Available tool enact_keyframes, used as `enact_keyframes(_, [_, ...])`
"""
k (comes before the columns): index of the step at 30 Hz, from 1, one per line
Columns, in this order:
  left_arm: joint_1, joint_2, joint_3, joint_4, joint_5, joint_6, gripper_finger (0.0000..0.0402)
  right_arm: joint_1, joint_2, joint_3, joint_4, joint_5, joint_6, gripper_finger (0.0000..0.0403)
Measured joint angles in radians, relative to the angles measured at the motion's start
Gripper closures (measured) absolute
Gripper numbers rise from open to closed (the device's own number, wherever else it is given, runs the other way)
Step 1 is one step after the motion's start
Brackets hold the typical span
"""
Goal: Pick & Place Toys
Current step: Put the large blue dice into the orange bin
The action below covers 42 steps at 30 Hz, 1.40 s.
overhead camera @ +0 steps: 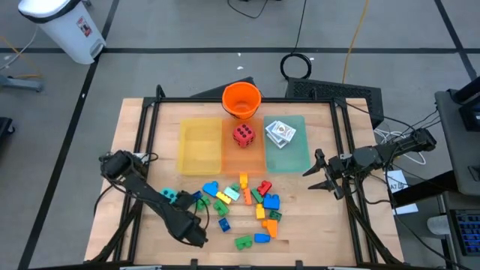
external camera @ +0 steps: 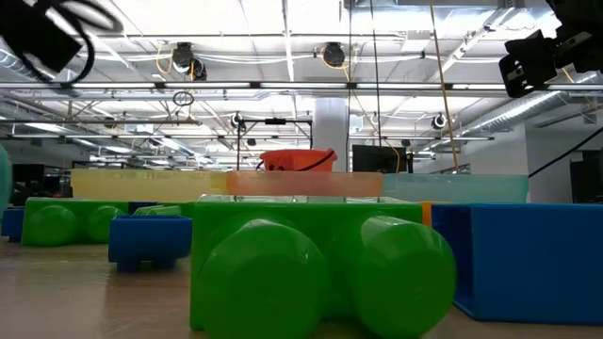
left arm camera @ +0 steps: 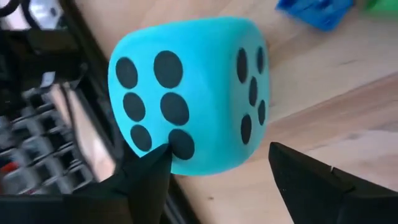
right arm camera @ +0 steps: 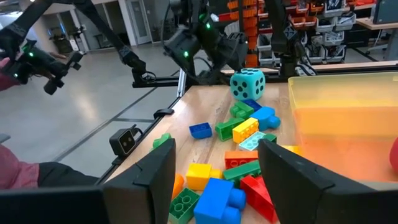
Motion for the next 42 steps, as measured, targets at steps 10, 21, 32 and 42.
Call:
enact_keyframes(10, [-0.007, -0.060, 0.016, 0.060, -0.081, 0.032, 0.0162, 0.000, 0.000, 0.000, -0.003, 0.000, 0.002, 0.0207])
enact_keyframes(21, [0.071, -0.061, -0.003, -0.003, -0.060, 0.064, 0.0094, 0.000, 0.000, 0.000, -0.006, 0.000, 0.010, 0.0207])
enact_keyframes(32, [0.088, -0.027, -0.003, 0.000, -0.061, -0.024, 0.0035, 0.000, 0.000, 0.000, -0.006, 0.000, 0.010, 0.0206])
enact_keyframes(42, [0.084, 0.080, -0.015, -0.019, 0.016, 0.034, 0.0069, 0.000, 0.000, 0.000, -0.007, 0.000, 0.010, 0.0206])
